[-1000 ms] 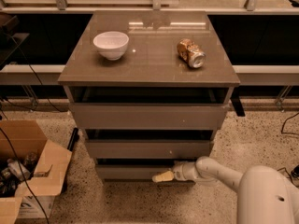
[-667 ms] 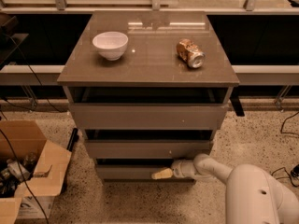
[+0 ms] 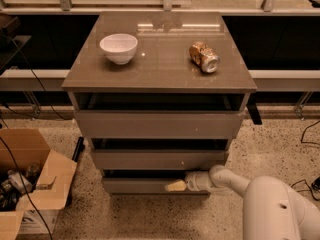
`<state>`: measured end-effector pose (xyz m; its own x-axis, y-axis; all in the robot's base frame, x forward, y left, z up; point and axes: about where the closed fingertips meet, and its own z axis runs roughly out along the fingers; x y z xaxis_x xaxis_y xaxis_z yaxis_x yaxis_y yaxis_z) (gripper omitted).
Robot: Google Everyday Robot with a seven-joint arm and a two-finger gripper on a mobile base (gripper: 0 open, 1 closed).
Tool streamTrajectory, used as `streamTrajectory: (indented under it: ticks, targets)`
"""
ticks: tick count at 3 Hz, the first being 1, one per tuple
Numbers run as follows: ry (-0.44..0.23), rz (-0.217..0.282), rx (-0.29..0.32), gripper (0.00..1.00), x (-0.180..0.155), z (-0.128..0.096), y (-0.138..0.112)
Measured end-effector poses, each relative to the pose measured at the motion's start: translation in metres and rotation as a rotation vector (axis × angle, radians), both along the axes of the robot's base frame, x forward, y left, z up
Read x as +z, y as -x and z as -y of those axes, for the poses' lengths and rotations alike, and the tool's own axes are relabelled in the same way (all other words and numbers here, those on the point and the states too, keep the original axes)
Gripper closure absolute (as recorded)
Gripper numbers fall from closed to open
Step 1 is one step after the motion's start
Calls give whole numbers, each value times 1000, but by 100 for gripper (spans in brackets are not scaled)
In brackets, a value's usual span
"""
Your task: Open bottom drawer
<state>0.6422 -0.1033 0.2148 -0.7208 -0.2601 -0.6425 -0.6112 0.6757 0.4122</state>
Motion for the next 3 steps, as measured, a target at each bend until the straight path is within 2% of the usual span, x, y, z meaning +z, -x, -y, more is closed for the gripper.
streamTrajectory:
  ticks: [1,2,3]
  targets:
    - [0,0,0,42,1,0,0]
    - [0,0,0,44,1,0,0]
    - [1,-4,6,12,-1,-3,1]
